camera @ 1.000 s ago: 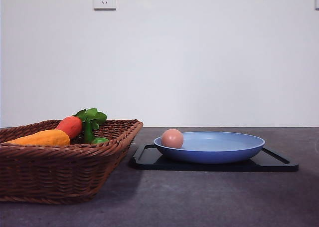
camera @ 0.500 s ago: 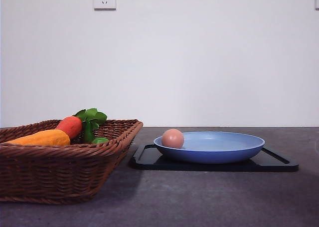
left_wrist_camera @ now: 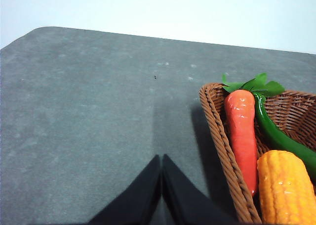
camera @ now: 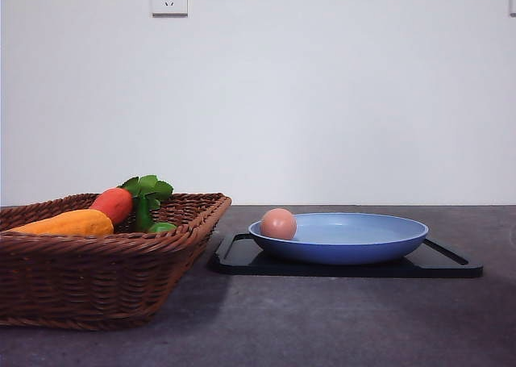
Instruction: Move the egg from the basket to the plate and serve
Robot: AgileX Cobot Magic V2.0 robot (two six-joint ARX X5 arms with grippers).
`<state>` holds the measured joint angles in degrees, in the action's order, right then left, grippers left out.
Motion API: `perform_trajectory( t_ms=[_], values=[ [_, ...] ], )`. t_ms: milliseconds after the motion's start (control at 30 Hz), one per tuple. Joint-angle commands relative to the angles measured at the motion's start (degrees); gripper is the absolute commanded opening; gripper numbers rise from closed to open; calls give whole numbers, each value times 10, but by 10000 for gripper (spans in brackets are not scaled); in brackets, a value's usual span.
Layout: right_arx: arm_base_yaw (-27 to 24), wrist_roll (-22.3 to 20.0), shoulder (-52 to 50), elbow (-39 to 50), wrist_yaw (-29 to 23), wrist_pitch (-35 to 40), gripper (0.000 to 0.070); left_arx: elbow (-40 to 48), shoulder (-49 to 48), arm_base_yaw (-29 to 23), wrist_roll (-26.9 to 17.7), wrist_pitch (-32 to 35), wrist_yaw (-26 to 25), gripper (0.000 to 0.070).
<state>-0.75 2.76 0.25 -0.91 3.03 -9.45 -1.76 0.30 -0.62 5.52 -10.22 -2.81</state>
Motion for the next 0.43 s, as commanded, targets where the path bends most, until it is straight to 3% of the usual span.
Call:
perform_trajectory(
  t_ms=[0,400],
  values=[
    [0,-2,0,4,-1,4,0,16,-1,-1,1,-1,1,0],
    [0,-2,0,4,-1,4,0,16,-1,-1,1,-1,1,0]
  ],
)
